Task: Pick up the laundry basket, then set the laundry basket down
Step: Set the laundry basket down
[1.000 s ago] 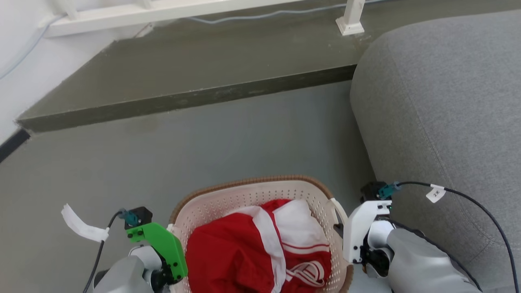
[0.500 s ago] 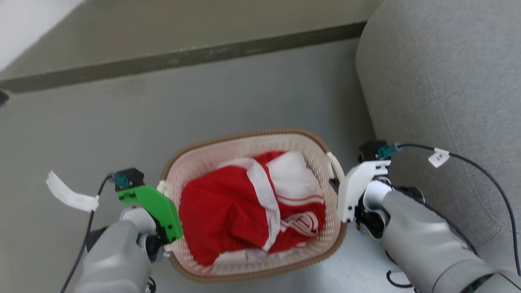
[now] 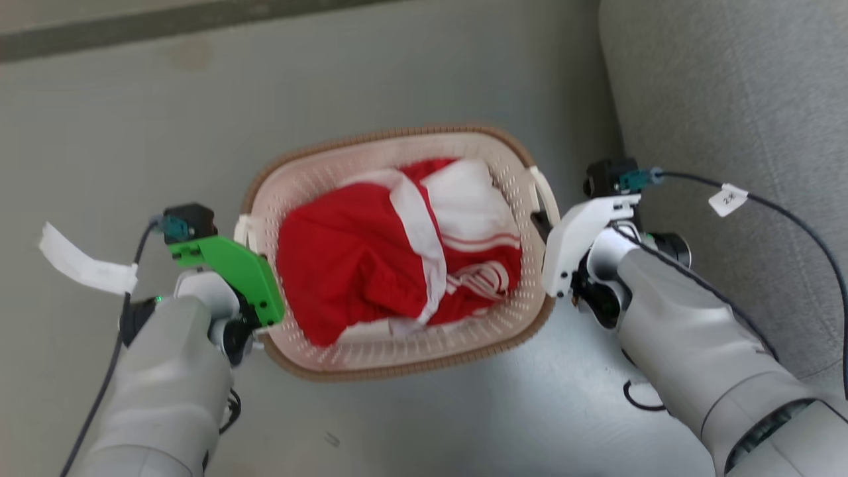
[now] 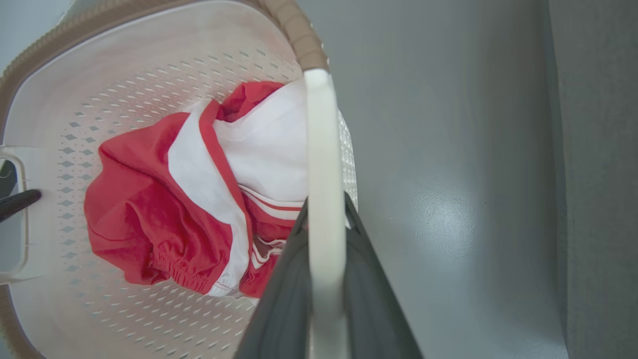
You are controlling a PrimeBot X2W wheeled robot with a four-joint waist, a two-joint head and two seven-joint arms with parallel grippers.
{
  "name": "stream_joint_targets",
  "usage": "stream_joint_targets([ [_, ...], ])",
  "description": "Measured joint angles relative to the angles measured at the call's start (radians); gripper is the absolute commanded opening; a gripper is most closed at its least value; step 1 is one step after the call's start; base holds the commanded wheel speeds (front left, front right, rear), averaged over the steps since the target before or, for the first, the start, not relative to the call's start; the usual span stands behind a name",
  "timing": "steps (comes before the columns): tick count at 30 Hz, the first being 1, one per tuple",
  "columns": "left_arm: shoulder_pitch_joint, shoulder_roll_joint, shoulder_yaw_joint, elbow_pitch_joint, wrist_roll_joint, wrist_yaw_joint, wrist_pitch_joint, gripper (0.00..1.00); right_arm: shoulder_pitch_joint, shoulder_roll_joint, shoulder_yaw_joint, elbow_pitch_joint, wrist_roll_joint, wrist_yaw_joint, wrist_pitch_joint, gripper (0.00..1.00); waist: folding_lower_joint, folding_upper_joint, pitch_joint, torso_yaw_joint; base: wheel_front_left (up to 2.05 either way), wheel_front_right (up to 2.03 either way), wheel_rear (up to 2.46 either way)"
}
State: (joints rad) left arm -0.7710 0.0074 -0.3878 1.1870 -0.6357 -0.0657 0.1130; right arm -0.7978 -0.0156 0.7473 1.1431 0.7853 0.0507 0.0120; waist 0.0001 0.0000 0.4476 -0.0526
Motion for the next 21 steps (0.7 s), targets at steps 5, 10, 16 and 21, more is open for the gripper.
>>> stream_joint_targets([
  [5, -0.038, 0.006, -0.001, -0.007, 0.009, 0.002, -0.018, 0.0, -0.037, -0.001, 0.0, -0.007, -0.003, -0.009, -0.023, 0.0, 0.0, 0.0, 0.064, 0.0, 0.0, 0.0, 0.0],
  [10, -0.083, 0.01, -0.001, -0.02, 0.016, 0.005, -0.039, 0.0, -0.084, -0.004, 0.0, -0.006, -0.012, -0.02, -0.042, 0.0, 0.0, 0.0, 0.128, 0.001, 0.0, 0.0, 0.0],
  [16, -0.141, 0.02, 0.0, -0.034, 0.024, 0.006, -0.067, 0.0, -0.146, -0.006, 0.002, -0.01, -0.021, -0.031, -0.069, 0.0, 0.0001, 0.0, 0.206, 0.003, 0.0, 0.0, 0.0],
  [21, -0.178, 0.021, 0.0, -0.039, 0.025, 0.013, -0.089, 0.0, -0.186, -0.008, 0.0, -0.007, -0.03, -0.038, -0.082, 0.0, 0.0, 0.0, 0.269, 0.008, 0.0, 0.0, 0.0],
])
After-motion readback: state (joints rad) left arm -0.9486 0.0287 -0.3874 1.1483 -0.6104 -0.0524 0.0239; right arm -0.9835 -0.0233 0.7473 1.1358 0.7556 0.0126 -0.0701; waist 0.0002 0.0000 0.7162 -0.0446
